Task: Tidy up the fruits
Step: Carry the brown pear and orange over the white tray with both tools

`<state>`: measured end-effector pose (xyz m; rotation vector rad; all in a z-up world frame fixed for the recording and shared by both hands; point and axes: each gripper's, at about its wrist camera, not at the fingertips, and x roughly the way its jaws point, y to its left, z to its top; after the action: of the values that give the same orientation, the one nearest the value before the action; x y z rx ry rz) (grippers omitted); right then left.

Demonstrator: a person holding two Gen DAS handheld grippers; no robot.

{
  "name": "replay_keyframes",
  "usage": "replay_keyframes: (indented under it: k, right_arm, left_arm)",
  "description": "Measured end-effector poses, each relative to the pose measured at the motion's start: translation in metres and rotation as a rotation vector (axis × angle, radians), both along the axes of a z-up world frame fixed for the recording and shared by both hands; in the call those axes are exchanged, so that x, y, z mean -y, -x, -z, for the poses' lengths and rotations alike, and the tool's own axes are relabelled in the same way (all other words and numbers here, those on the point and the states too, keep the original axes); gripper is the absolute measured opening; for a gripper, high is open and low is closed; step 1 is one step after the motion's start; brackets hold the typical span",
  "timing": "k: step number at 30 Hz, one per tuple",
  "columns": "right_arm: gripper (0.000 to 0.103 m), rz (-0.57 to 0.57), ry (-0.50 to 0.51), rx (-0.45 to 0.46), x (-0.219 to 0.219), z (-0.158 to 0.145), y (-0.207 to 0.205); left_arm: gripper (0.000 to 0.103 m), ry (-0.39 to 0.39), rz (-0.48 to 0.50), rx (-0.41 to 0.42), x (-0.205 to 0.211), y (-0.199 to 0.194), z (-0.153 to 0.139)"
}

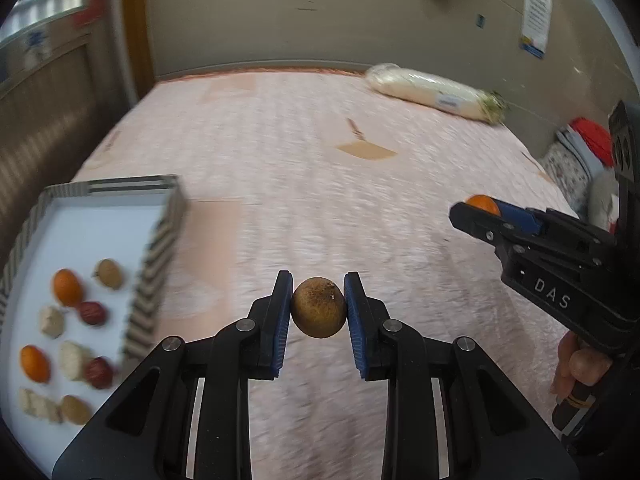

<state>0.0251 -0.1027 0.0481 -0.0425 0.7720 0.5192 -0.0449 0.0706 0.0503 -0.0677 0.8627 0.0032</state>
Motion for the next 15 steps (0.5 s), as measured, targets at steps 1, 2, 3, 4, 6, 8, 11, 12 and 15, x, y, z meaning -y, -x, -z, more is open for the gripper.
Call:
replay_keyframes:
  k: [1, 2, 3, 4, 6, 8, 11, 12, 15]
  right_arm:
    - [0.03, -0.012, 0.004, 0.003, -0.005, -0.002, 0.002]
    - [0.03, -0.025, 0.005, 0.007, -0.011, -0.004, 0.004]
    - [0.03, -0.033, 0.005, 0.01, -0.015, -0.005, 0.005]
    - [0.03, -0.048, 0.006, 0.015, -0.021, -0.006, 0.007]
    - [0.03, -0.067, 0.009, 0.02, -0.031, -0.008, 0.011]
    - [0.03, -0.088, 0.014, 0.033, -0.044, -0.011, 0.016]
    - [0.03, -0.118, 0.03, 0.046, -0.06, -0.013, 0.02]
    - [0.03, -0.126, 0.033, 0.049, -0.064, -0.014, 0.021]
    - [0.03, -0.156, 0.034, 0.051, -0.079, -0.015, 0.024]
  left_arm:
    - [0.026, -0.001, -0.013, 0.005, -0.005, 0.003, -0.003]
    - [0.026, -0.002, -0.03, 0.012, -0.013, 0.008, -0.006]
    - [0.026, -0.003, -0.042, 0.017, -0.018, 0.011, -0.008]
    - [0.026, -0.004, -0.057, 0.021, -0.025, 0.015, -0.01]
    - [0.026, -0.002, -0.078, 0.029, -0.036, 0.02, -0.013]
    - [0.026, -0.009, -0.101, 0.038, -0.048, 0.026, -0.016]
    - [0.026, -0.014, -0.131, 0.044, -0.063, 0.035, -0.019]
    - [0.026, -0.017, -0.141, 0.046, -0.068, 0.038, -0.02]
    - [0.026, -0.024, -0.174, 0.055, -0.082, 0.047, -0.023]
